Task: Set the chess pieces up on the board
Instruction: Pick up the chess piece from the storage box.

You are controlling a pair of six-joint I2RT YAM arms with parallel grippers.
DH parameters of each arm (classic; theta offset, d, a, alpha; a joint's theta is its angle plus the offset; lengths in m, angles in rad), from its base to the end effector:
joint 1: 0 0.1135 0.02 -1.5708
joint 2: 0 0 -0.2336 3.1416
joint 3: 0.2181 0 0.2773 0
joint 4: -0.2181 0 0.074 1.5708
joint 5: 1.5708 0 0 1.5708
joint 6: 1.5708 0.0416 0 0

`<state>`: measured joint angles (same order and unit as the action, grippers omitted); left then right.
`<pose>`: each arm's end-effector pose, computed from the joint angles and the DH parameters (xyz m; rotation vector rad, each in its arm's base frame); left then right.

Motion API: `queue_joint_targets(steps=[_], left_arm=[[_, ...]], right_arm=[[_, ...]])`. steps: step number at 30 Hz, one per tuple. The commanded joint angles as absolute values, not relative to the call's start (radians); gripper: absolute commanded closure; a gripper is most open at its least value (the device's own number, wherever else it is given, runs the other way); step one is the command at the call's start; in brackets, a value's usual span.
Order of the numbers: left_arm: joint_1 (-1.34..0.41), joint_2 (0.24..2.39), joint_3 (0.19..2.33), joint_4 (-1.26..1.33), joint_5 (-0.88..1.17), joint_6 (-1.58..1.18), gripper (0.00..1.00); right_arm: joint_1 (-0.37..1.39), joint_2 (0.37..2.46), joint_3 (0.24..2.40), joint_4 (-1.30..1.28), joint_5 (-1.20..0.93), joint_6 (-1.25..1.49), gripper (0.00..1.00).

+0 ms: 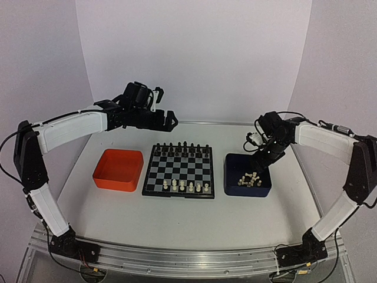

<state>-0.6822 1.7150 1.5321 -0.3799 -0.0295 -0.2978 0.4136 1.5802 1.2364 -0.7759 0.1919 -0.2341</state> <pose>0.3333 -0.2692 0.2928 0.3995 2.1457 -0.5381 0.3213 0.1323 0.2090 -0.7934 2.5491 -0.2010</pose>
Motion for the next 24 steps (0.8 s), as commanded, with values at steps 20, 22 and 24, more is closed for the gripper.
queue_joint_targets(steps=[20, 22, 24], left_arm=[[-0.681, 1.761, 1.545, -0.316, 0.046, -0.327, 0.00], [-0.681, 1.768, 1.549, -0.320, 0.046, -0.329, 0.00], [-0.681, 1.775, 1.553, -0.325, 0.047, -0.331, 0.00]], right_arm=[[0.350, 1.869, 1.370, -0.779, 0.176, -0.310, 0.41], [0.351, 1.882, 1.374, -0.775, 0.185, -0.312, 0.43], [0.351, 1.893, 1.379, -0.772, 0.190, -0.312, 0.46]])
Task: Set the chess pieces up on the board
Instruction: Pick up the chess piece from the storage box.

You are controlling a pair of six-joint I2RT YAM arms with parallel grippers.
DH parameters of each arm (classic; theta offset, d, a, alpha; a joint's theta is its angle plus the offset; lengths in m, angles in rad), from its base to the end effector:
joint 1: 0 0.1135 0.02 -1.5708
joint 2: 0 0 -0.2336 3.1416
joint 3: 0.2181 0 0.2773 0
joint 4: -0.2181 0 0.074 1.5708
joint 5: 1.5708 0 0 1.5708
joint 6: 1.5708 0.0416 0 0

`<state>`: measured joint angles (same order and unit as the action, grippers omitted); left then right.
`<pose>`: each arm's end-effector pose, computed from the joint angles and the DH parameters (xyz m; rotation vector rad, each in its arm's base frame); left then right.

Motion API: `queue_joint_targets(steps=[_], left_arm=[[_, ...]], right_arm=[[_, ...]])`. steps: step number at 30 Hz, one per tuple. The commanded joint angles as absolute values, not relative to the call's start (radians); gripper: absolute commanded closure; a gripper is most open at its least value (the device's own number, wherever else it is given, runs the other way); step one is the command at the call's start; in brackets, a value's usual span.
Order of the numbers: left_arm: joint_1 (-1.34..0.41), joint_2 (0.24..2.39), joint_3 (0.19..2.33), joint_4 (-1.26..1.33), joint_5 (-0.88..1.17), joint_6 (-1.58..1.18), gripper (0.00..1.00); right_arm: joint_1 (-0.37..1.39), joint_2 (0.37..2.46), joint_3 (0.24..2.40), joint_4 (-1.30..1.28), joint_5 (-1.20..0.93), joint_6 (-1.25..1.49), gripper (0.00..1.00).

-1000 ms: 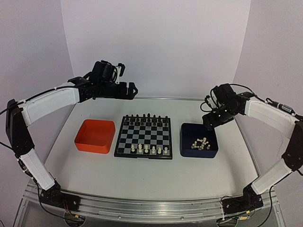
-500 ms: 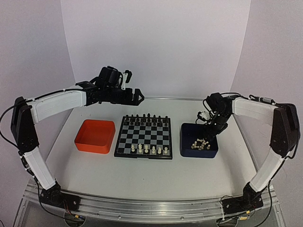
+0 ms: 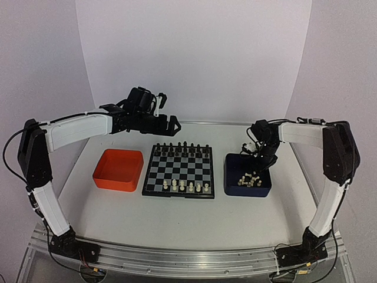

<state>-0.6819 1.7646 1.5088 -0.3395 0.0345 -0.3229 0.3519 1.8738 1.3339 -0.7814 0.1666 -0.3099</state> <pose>0.3390 -0.2770 0.2675 0.4184 2.1915 -0.6036 0.3602 0.1249 0.1373 -0.9071 2.7335 -0.2328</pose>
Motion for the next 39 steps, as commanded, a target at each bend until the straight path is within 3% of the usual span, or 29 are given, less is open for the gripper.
queue_joint_targets(steps=[1, 39], left_arm=[[-0.681, 1.778, 1.557, -0.330, 0.047, -0.332, 0.00], [-0.681, 1.867, 1.657, -0.407, 0.092, -0.324, 0.00]], right_arm=[[0.351, 1.897, 1.381, -0.771, 0.192, -0.313, 0.48], [0.351, 2.003, 1.426, -0.759, 0.155, -0.350, 0.72]])
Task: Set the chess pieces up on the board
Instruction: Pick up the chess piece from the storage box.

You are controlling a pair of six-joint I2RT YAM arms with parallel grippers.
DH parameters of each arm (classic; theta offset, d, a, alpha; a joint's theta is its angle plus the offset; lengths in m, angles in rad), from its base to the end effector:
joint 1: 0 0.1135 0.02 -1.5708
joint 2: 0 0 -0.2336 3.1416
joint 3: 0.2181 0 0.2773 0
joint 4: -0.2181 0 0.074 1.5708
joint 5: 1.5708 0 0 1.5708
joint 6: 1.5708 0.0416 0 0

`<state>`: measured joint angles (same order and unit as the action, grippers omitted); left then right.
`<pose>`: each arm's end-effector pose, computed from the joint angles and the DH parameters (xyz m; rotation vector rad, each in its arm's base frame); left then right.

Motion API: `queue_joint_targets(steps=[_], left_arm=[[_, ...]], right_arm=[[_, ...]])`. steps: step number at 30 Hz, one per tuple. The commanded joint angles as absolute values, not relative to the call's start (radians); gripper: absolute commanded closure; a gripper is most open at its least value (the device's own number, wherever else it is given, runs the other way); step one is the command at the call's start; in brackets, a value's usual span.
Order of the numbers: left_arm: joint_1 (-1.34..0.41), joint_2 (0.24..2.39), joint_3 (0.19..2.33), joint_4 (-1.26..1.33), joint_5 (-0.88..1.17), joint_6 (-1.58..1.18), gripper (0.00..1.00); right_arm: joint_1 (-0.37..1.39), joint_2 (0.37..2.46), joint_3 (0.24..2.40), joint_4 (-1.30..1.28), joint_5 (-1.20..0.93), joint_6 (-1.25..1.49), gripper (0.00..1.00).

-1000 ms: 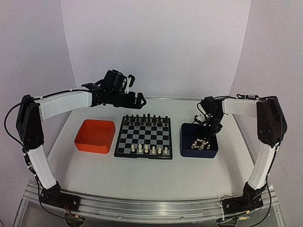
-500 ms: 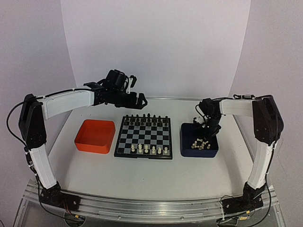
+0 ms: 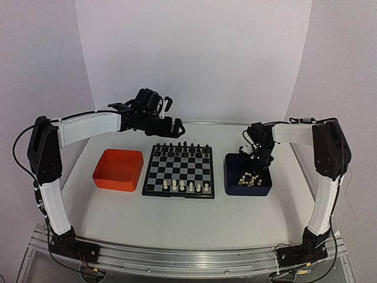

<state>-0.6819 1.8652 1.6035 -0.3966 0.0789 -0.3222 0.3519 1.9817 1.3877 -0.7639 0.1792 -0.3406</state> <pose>0.3521 -0.2901 0.2543 0.4558 2.2575 -0.6235 0.3738 0.1294 0.1135 -0.9635 2.7532 -0.2603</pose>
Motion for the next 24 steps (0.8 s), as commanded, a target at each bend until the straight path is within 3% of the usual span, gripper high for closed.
queue_joint_targets(steps=[1, 11, 24], left_arm=[[-0.681, 1.868, 1.657, -0.408, 0.092, -0.325, 0.00], [-0.681, 1.876, 1.666, -0.420, 0.094, -0.327, 0.00], [-0.681, 1.873, 1.667, -0.429, 0.100, -0.321, 0.00]], right_arm=[[0.351, 2.004, 1.426, -0.758, 0.153, -0.351, 0.73], [0.351, 2.011, 1.424, -0.752, 0.150, -0.349, 0.86], [0.351, 1.994, 1.372, -0.715, 0.153, -0.319, 0.83]])
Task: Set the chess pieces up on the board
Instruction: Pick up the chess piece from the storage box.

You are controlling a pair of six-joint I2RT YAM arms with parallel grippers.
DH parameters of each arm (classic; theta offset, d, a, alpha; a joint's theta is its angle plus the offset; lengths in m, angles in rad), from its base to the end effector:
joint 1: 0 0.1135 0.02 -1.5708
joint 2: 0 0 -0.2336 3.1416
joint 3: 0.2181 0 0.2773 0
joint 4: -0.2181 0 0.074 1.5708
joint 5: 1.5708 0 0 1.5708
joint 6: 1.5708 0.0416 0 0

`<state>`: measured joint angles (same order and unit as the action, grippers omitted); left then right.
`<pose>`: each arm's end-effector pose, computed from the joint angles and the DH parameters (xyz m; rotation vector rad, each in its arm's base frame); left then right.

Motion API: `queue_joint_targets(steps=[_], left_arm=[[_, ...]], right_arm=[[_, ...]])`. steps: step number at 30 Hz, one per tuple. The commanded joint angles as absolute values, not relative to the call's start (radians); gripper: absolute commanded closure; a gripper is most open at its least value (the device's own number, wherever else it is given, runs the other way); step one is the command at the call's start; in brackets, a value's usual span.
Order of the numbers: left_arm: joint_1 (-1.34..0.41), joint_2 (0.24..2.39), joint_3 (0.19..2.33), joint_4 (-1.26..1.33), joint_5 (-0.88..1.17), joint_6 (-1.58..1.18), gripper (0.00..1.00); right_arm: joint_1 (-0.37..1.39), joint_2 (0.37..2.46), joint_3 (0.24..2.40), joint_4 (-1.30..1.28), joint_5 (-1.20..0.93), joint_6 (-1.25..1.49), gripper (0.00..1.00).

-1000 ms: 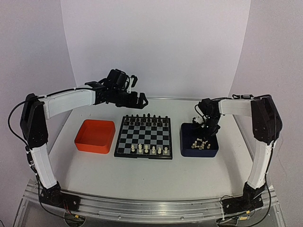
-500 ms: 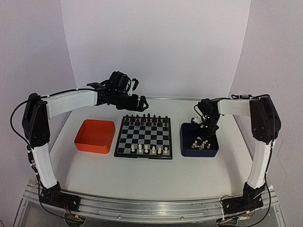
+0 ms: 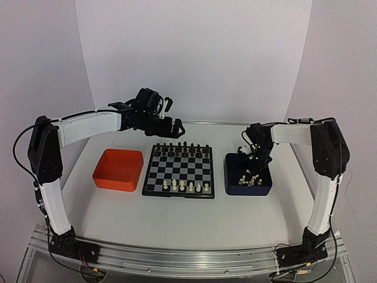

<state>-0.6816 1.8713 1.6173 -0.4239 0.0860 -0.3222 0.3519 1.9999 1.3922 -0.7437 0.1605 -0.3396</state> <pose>0.3520 -0.2902 0.2543 0.4624 2.2776 -0.6228 0.3766 0.1312 0.1083 -0.9628 2.7489 -0.2323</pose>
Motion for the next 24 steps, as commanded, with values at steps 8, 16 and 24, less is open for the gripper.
queue_joint_targets(steps=[8, 16, 24], left_arm=[[-0.681, 1.869, 1.667, -0.439, 0.095, -0.316, 0.00], [-0.681, 1.868, 1.670, -0.441, 0.104, -0.310, 0.00], [-0.681, 1.867, 1.669, -0.448, 0.110, -0.305, 0.00]], right_arm=[[0.351, 1.981, 1.337, -0.683, 0.159, -0.296, 0.83], [0.351, 1.931, 1.261, -0.626, 0.184, -0.253, 0.82], [0.351, 1.892, 1.201, -0.543, 0.189, -0.217, 0.82]])
